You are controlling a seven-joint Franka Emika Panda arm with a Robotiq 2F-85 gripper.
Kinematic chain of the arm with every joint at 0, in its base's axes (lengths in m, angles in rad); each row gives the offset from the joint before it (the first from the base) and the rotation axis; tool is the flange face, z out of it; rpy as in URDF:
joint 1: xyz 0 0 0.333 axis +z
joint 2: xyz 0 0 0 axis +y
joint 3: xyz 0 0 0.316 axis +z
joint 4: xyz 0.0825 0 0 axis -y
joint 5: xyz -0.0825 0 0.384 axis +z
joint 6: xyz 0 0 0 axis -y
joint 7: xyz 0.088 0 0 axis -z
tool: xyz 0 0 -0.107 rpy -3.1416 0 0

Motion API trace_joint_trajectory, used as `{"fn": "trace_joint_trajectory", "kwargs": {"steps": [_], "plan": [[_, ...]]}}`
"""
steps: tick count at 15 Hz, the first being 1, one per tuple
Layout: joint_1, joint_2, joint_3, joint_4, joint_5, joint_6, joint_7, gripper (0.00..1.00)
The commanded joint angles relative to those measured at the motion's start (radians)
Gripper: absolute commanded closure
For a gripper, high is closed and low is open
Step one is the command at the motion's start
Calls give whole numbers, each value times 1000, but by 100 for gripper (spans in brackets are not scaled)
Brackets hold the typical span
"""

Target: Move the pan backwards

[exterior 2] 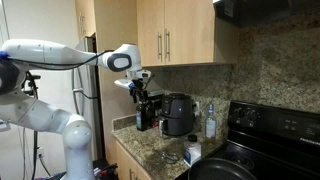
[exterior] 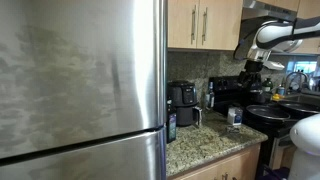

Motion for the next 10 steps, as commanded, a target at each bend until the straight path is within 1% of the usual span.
{"fn": "trace_joint_trajectory", "kwargs": {"steps": [1,6,8,10], "plan": [[-12,2,9,2,9,-1,-8,0],[-12,2,9,2,9,-1,-8,0],[-69,25,11,-17,-66,50,19,0],[-137,44,-12,-20,-169,61,46,0]]}}
